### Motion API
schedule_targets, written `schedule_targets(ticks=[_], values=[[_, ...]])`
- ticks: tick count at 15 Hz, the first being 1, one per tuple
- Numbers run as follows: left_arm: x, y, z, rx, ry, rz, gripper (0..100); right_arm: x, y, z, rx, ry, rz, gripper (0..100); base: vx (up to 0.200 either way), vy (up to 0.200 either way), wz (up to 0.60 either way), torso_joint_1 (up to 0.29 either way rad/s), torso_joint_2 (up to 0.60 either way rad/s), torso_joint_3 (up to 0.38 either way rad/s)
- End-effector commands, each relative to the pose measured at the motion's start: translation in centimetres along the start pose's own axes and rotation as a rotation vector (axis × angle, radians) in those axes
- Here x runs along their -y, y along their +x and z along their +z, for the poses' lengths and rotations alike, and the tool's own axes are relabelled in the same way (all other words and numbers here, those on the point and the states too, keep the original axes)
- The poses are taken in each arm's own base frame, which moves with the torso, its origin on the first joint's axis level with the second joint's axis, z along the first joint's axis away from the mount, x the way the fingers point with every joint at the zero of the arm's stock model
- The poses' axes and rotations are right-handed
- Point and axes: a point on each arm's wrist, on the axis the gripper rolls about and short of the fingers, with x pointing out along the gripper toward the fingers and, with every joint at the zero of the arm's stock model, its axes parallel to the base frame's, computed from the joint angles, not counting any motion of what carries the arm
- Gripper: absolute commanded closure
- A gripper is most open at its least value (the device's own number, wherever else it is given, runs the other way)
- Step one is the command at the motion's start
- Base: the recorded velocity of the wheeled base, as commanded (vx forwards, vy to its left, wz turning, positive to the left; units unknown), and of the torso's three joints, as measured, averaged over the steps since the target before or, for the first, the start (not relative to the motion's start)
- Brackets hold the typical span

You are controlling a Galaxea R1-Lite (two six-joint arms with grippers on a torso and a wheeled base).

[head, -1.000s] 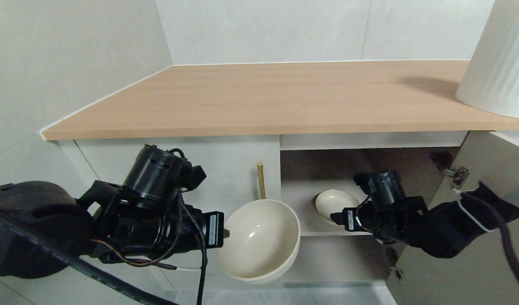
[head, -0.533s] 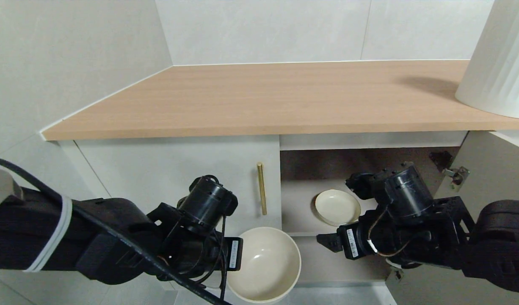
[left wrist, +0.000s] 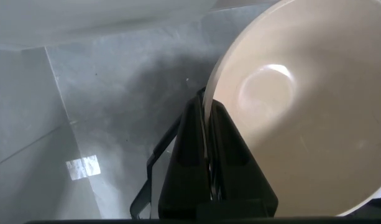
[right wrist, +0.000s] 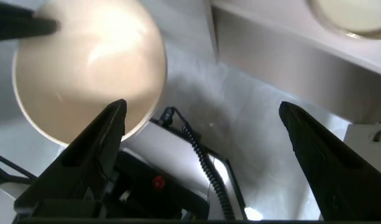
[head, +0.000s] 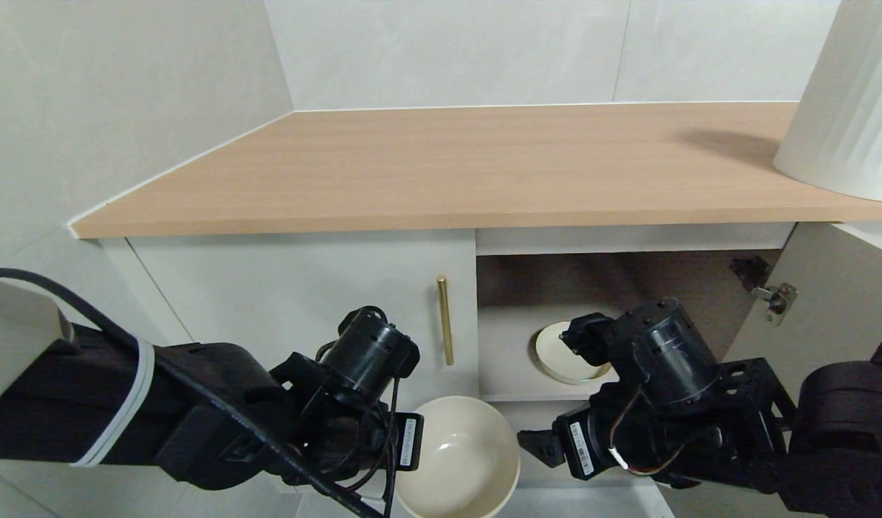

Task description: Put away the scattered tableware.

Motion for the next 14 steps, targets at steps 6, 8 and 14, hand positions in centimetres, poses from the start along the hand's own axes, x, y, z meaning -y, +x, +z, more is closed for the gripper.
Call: schedule_targets(ticks=[6, 8, 14], values=[[0.8, -1.8, -0.2, 0.038, 0.024, -0.042, 100, -0.5, 1.9, -1.0, -0.059, -0.016, -0.011, 0, 0.0, 0.0, 0.0, 0.0, 0.0, 0.0], [1.0, -2.1, -0.3, 0.042, 0.031, -0.05, 100, -0.6, 2.3, -1.0, -0.053, -0.015, -0.009, 0, 0.0, 0.0, 0.0, 0.0, 0.0, 0.0], [1.1, -2.3, -0.5, 0.043, 0.037, -0.054, 100, -0.6, 2.5, -0.9, -0.037, 0.002, -0.01, 0, 0.0, 0.0, 0.0, 0.0, 0.0, 0.0]])
